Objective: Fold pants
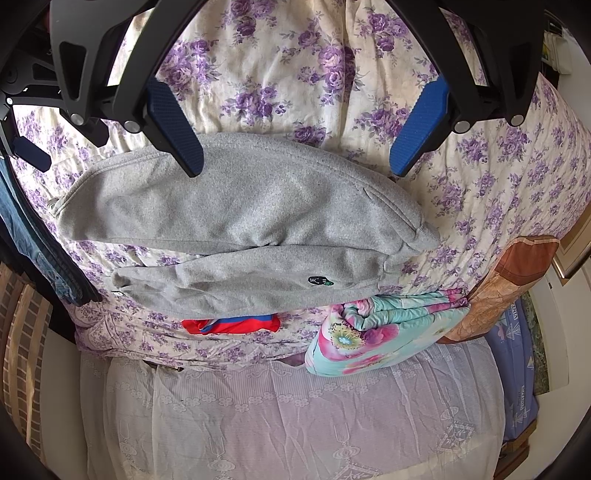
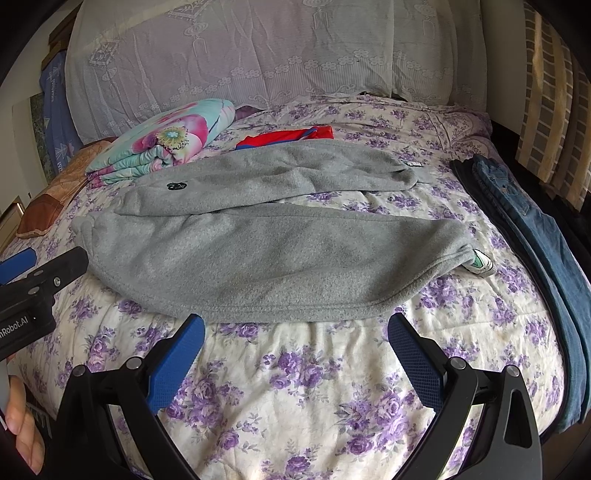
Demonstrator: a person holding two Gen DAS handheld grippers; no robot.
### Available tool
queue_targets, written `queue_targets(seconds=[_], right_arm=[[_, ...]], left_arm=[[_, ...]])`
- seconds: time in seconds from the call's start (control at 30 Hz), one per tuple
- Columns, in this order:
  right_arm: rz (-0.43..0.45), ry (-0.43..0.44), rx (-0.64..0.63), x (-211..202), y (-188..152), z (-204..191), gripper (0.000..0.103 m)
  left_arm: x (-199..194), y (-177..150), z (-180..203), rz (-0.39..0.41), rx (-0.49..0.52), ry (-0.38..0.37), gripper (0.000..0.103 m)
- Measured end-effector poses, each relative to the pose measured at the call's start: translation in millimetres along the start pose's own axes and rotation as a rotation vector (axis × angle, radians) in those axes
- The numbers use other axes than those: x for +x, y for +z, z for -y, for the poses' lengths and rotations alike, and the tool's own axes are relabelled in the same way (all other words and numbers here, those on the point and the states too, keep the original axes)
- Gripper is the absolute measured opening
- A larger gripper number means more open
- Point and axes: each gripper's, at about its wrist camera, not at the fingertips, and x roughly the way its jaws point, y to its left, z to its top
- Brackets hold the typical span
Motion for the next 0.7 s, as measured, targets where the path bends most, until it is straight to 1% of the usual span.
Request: queue_targets(seconds=[0.57, 0.63, 0.7], right_arm=[[-0.004, 0.003, -0.007, 4, -3, -4, 0.1], [-0.007, 0.003, -0.005, 5, -3, -4, 0.1], [-0.017, 0.0, 0.001, 9, -6, -1, 0.1]], left_arm=[[1, -1, 0, -0.005, 0.005, -0.001, 0.098], [2, -2, 5, -0.03, 0.019, -0.013, 0.098], [13, -6, 10, -0.087, 0.027, -0.054, 0.098]])
